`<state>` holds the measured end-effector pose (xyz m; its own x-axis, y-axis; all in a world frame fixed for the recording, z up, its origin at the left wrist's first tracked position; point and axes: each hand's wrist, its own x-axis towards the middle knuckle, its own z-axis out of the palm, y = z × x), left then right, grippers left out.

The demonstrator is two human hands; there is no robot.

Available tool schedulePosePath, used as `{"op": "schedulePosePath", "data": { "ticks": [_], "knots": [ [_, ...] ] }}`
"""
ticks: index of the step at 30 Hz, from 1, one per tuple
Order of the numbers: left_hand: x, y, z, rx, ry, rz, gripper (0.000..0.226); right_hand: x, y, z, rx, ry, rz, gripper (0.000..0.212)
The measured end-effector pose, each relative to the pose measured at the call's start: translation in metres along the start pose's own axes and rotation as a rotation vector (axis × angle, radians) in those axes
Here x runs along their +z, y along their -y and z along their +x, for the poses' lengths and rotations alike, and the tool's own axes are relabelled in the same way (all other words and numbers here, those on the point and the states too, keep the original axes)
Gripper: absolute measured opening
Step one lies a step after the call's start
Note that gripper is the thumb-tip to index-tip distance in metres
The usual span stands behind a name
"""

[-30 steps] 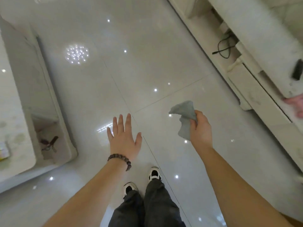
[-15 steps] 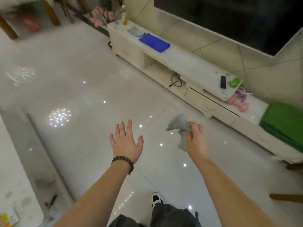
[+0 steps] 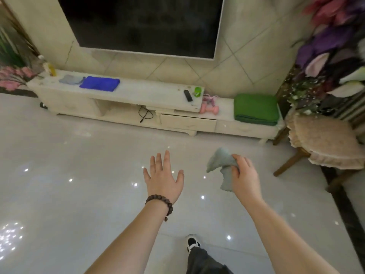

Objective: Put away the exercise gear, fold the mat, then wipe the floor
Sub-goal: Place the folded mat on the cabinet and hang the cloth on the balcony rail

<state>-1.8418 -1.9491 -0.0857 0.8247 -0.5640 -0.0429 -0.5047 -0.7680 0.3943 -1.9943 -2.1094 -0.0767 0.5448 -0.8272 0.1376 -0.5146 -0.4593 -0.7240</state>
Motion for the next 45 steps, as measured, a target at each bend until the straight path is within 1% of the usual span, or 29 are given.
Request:
{"op": "schedulePosePath", "data": {
  "ticks": [5, 11, 14, 19, 21, 24, 27, 35, 39, 42, 45],
  "knots": [
    [0.03, -0.096, -0.01, 0.225, 0.091, -0.016, 0.073, -0.078, -0.055, -0.031, 0.14, -0.18, -0.056, 0.032],
    [0.074, -0.23, -0.035, 0.523, 0.196, -0.035, 0.073, -0.182, -0.119, -0.062, 0.339, -0.423, -0.065, 0.033],
    [0.099, -0.304, -0.052, 0.674, 0.25, -0.039, 0.073, -0.231, -0.158, -0.072, 0.426, -0.574, -0.067, 0.033],
    [0.149, -0.441, -0.082, 0.892, 0.308, -0.058, 0.073, -0.317, -0.233, -0.079, 0.561, -0.77, -0.057, 0.029],
    [0.164, -0.482, -0.092, 0.954, 0.311, -0.056, 0.073, -0.345, -0.251, -0.08, 0.592, -0.81, -0.068, 0.029],
    [0.188, -0.562, -0.119, 1.074, 0.353, -0.054, 0.074, -0.401, -0.288, -0.087, 0.634, -0.893, -0.116, 0.028],
    [0.201, -0.631, -0.148, 1.151, 0.377, -0.068, 0.073, -0.45, -0.316, -0.096, 0.675, -0.936, -0.16, 0.028],
    [0.233, -0.774, -0.217, 1.381, 0.448, -0.104, 0.074, -0.553, -0.37, -0.118, 0.745, -1.135, -0.213, 0.03],
    [0.253, -0.857, -0.242, 1.488, 0.5, -0.144, 0.074, -0.613, -0.407, -0.116, 0.794, -1.194, -0.3, 0.029],
    [0.269, -0.927, -0.256, 1.575, 0.524, -0.176, 0.074, -0.665, -0.44, -0.107, 0.795, -1.243, -0.381, 0.028],
    [0.279, -0.995, -0.272, 1.679, 0.517, -0.216, 0.074, -0.721, -0.468, -0.095, 0.81, -1.31, -0.5, 0.026]
  ]
}}
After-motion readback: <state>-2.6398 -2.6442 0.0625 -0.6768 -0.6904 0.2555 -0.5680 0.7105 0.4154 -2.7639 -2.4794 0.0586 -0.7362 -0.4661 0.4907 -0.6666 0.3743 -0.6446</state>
